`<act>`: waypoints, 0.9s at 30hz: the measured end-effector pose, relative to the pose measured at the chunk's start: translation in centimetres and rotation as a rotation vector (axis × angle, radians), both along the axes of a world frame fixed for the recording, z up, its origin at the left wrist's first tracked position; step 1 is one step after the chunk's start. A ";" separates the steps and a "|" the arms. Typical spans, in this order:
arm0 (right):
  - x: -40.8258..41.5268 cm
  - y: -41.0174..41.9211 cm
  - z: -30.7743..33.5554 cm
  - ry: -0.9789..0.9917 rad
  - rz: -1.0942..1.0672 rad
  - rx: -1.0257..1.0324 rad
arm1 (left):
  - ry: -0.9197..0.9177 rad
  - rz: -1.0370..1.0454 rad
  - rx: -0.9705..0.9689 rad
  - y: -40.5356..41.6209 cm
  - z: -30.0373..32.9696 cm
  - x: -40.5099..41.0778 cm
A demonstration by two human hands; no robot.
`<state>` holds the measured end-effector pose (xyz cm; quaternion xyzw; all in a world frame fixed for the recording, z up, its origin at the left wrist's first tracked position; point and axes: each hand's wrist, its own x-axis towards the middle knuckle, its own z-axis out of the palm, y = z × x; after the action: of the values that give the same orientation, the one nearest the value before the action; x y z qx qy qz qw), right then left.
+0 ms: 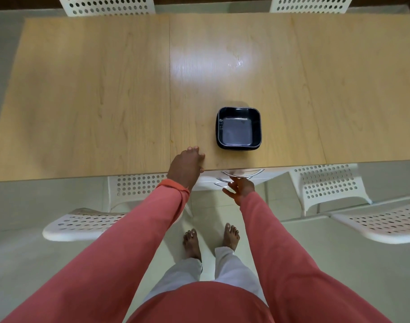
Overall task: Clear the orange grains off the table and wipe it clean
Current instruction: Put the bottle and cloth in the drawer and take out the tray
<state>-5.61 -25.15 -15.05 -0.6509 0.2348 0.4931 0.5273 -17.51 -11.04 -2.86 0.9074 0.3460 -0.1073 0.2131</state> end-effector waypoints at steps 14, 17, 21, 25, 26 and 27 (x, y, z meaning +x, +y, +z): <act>0.1 -0.9 12.1 -0.622 -0.208 -0.105 | -0.133 0.255 -0.177 -0.5 1.4 0.6; 2.4 0.9 13.4 -0.793 0.010 -0.138 | -0.295 0.450 -0.350 -0.8 1.7 1.6; 5.3 2.5 13.8 -0.881 0.298 -0.332 | -0.536 0.865 -0.868 -1.1 1.5 2.9; 7.0 2.8 13.8 -0.883 0.349 -0.336 | -0.693 1.026 -1.129 -1.0 1.0 4.7; 7.5 2.9 13.5 -0.887 0.343 -0.305 | -0.723 1.061 -1.156 -0.9 1.0 5.1; 7.9 2.9 13.5 -0.878 0.322 -0.269 | -0.743 1.089 -1.185 -0.7 0.9 5.5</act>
<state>2.33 -22.27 -1.51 -0.8878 -0.0516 0.2126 0.4050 -12.03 -11.75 -1.98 0.3335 0.5258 0.1491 0.7682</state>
